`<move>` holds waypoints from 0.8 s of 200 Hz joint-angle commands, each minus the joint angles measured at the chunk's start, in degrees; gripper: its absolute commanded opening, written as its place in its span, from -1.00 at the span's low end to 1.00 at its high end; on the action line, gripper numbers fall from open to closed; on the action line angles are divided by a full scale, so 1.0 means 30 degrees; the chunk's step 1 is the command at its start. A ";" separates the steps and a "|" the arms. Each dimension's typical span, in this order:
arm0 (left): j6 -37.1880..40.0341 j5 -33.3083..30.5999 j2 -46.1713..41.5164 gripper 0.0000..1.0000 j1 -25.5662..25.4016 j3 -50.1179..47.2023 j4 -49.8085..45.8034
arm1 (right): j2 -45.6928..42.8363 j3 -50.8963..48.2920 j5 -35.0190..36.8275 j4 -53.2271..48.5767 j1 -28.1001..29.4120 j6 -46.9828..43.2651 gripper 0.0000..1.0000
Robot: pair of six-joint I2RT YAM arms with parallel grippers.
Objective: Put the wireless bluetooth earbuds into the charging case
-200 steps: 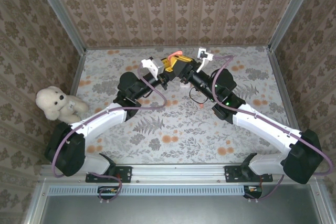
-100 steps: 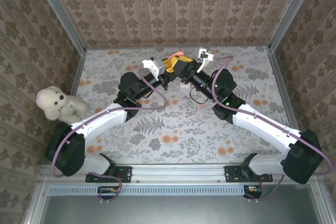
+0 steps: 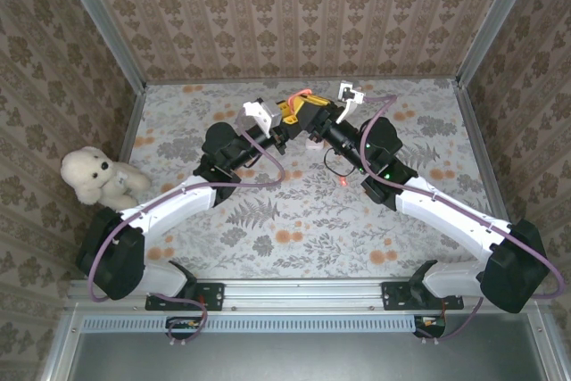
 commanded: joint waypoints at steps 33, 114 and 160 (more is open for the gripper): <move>0.0467 0.0007 -0.0722 -1.00 -0.0218 0.0588 0.0567 | 0.0071 -0.0252 -0.0027 -0.0560 -0.0149 -0.1175 -0.50; 0.0555 -0.0140 -0.0722 -1.00 -0.0191 0.0634 0.0508 | -0.0208 0.0058 -0.0541 -0.2212 -0.0120 -0.2490 -0.51; 0.0514 -0.0213 -0.0734 -1.00 -0.0216 0.0728 0.0508 | -0.0182 0.0535 -0.0962 -0.3527 -0.0074 -0.3202 -0.52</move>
